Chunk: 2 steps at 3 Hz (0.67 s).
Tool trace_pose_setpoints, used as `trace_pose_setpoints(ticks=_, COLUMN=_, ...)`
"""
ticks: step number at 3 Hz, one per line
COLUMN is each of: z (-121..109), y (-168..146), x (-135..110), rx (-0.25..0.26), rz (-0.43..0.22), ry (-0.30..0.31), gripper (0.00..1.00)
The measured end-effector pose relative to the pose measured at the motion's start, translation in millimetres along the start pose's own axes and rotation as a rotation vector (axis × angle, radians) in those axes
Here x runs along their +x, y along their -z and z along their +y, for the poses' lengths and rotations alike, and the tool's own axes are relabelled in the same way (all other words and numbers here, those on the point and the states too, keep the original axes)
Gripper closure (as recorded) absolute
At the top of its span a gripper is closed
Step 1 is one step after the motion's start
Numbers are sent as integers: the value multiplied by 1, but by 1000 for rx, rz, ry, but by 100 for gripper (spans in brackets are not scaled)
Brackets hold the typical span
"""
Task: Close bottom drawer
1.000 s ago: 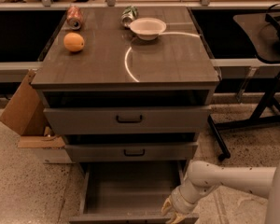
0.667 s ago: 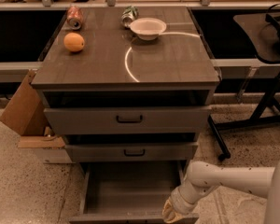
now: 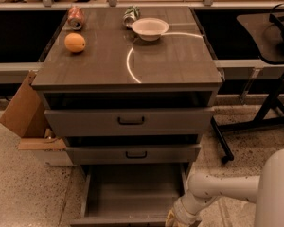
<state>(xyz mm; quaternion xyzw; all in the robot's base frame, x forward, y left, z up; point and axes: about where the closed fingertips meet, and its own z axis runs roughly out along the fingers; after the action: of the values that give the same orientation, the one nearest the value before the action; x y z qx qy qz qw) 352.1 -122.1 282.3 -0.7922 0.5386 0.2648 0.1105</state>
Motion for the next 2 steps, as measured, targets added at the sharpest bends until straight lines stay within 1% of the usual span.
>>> trace_pose_setpoints(ticks=1, z=6, y=-24, x=15, rx=-21, rz=28, ry=-30, gripper=100)
trace_pose_setpoints(ticks=2, z=9, y=-50, x=33, rx=-36, rz=92, ry=-82, gripper=100)
